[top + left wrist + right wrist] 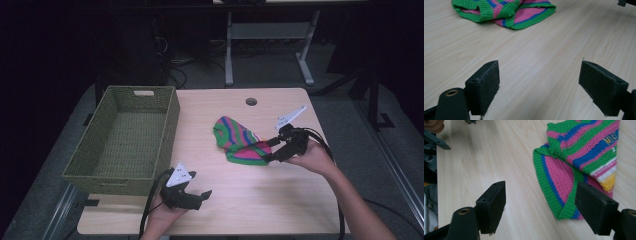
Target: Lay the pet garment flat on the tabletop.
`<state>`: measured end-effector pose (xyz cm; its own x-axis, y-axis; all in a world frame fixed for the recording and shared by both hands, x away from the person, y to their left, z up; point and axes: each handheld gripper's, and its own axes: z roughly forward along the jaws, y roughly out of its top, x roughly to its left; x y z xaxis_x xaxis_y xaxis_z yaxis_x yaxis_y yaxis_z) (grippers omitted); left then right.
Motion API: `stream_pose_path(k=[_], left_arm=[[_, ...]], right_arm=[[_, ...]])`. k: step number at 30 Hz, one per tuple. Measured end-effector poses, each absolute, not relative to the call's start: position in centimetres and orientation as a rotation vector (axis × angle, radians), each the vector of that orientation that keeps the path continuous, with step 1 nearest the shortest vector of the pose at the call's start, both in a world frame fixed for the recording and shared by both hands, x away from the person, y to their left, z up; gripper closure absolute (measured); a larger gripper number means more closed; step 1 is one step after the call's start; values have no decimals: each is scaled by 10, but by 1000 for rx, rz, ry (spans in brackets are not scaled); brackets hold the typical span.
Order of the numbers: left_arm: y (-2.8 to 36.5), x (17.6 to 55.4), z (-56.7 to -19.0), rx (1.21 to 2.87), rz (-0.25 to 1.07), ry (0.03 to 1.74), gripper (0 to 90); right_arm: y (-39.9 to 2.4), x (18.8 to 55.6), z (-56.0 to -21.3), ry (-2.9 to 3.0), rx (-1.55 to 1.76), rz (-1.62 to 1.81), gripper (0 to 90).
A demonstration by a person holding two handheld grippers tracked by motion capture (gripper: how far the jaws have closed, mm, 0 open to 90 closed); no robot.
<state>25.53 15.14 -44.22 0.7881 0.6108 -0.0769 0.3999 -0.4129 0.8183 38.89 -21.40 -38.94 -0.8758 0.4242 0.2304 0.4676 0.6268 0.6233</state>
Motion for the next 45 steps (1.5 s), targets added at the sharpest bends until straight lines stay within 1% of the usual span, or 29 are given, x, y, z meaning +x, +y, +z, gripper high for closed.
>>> stream_pose_path(k=[17, 22, 31, 38, 41, 45], left_arm=[[153, 255, -441, 2059, 291, 744, 166], [153, 255, -442, 2062, 292, 748, 166], [154, 256, -442, 2060, 287, 753, 167], [155, 256, -441, 2058, 289, 751, 166], [155, 256, -441, 2041, 265, 753, 166], [155, 257, -442, 2045, 263, 749, 166]], right_arm=[[-188, 427, -388, -2800, -751, -1030, 249], [-181, 435, -389, -2819, -767, -991, 266], [-172, 446, -402, -2800, -800, -955, 271], [-156, 454, -409, -2825, -792, -918, 292], [-155, 458, -414, -2795, -812, -919, 303], [-152, 463, -418, -2804, -854, -899, 314]])
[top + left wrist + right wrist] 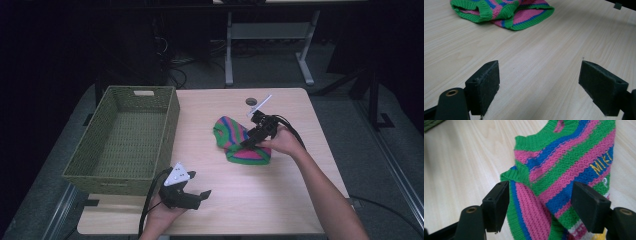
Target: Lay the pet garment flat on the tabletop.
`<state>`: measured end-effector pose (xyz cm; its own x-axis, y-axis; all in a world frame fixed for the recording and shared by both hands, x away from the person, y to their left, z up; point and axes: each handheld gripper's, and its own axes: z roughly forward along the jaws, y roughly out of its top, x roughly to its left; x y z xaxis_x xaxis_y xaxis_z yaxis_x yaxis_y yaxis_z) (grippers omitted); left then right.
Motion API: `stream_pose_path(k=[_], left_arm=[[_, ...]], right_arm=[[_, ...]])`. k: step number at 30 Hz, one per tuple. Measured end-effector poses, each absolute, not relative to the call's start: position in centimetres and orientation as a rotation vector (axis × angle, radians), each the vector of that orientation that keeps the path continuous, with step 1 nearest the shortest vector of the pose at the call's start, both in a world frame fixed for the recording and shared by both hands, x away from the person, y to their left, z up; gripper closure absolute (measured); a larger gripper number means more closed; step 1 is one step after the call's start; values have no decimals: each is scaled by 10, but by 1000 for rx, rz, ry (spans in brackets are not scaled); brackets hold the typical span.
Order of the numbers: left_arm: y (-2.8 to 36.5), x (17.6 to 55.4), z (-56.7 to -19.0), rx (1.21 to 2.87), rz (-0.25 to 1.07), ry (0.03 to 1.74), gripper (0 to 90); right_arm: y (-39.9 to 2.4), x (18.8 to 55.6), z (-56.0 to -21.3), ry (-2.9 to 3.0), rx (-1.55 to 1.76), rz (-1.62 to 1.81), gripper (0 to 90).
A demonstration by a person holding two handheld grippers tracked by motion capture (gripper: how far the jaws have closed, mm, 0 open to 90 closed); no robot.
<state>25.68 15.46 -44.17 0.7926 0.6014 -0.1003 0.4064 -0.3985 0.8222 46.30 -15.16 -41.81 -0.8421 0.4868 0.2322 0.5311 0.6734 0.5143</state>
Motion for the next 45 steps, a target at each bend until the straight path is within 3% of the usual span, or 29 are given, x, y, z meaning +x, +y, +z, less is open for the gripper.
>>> stream_pose_path(k=[23, 33, 45], left_arm=[[154, 257, -442, 2056, 270, 742, 167], [150, 255, -442, 2073, 270, 723, 167], [147, 255, -443, 2088, 270, 715, 167]], right_arm=[[-123, 473, -447, -2933, -946, -755, 321], [-116, 469, -446, -3017, -953, -683, 423], [-117, 468, -445, -3008, -970, -708, 636]])
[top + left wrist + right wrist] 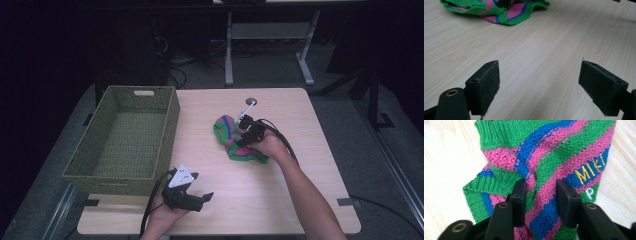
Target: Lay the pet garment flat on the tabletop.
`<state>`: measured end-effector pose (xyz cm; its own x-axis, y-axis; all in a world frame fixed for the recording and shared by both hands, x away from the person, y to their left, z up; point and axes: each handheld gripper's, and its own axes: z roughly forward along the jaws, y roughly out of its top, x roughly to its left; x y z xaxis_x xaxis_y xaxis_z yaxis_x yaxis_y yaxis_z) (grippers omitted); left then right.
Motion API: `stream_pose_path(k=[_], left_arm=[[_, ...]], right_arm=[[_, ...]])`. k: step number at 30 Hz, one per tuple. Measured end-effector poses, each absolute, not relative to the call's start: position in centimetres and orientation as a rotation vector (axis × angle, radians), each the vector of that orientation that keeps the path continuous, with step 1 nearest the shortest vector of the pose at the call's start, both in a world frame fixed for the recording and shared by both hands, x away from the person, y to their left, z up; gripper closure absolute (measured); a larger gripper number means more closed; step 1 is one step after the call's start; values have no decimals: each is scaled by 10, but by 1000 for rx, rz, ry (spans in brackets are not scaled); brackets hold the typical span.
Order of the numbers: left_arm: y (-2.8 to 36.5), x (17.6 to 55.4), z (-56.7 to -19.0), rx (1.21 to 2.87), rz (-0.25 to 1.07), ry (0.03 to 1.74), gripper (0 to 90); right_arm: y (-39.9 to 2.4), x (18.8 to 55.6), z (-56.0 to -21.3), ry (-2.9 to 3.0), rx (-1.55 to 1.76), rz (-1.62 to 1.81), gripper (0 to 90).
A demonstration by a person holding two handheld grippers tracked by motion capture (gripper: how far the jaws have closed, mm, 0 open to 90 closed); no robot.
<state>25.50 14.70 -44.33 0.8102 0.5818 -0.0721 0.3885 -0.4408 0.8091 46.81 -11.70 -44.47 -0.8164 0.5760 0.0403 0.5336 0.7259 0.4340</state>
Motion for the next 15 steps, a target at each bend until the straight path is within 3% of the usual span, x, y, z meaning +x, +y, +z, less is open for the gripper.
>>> stream_pose_path(k=[15], left_arm=[[151, 256, -443, 2079, 273, 724, 167]], right_arm=[[-128, 468, -445, 2785, 1009, 794, 702]])
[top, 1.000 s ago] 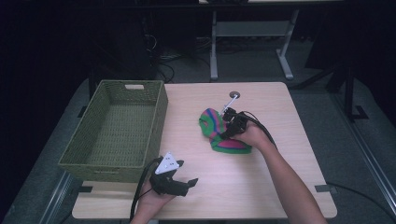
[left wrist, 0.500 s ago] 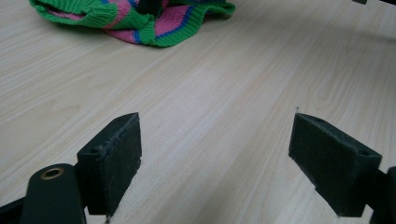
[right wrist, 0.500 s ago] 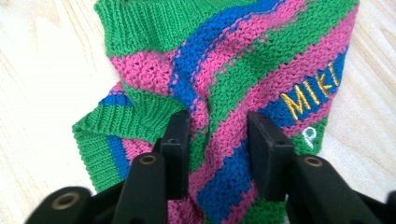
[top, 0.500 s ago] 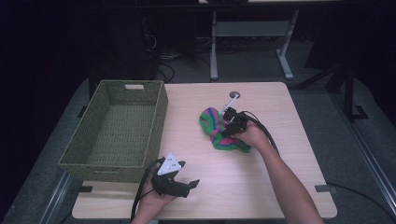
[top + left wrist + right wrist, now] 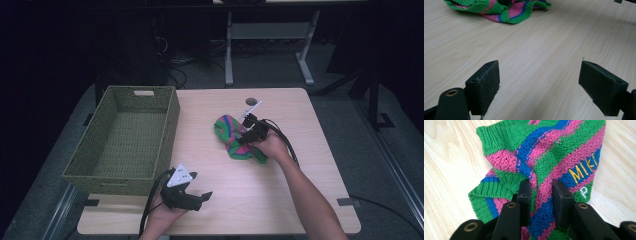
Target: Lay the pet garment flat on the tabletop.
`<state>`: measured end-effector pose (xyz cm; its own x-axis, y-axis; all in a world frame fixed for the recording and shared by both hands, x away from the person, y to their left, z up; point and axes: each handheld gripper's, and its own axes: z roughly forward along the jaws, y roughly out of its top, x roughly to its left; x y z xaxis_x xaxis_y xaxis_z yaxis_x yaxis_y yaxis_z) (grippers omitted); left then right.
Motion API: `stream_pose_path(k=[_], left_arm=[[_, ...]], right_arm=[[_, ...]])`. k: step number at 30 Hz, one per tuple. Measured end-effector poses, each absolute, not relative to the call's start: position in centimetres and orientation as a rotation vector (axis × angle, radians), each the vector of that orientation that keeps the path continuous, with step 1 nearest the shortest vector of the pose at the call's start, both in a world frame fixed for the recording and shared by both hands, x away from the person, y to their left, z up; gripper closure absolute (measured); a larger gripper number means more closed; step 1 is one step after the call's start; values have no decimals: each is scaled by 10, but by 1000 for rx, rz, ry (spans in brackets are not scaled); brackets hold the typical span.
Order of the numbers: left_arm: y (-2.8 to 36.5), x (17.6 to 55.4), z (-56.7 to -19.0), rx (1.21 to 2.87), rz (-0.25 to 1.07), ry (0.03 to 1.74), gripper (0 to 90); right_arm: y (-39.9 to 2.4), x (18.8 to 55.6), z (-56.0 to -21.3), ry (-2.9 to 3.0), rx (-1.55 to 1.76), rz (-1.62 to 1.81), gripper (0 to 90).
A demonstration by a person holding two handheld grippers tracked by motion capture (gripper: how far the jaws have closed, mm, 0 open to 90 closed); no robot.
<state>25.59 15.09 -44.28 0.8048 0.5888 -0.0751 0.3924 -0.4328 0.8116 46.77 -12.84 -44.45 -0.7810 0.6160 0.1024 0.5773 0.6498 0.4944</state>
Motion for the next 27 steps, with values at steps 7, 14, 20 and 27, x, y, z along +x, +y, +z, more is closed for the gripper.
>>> stream_pose_path(k=[7, 14, 20, 27], left_arm=[[150, 256, -443, 2084, 276, 717, 167], [151, 256, -443, 2077, 268, 738, 167], [151, 256, -444, 2078, 274, 731, 167], [151, 255, -443, 2067, 263, 735, 168]], right_arm=[[-136, 466, -434, 2772, 1010, 852, 708], [-148, 462, -417, 2757, 1019, 937, 708], [-159, 458, -404, 2729, 1031, 993, 709], [-170, 452, -390, 2700, 1038, 1045, 710]])
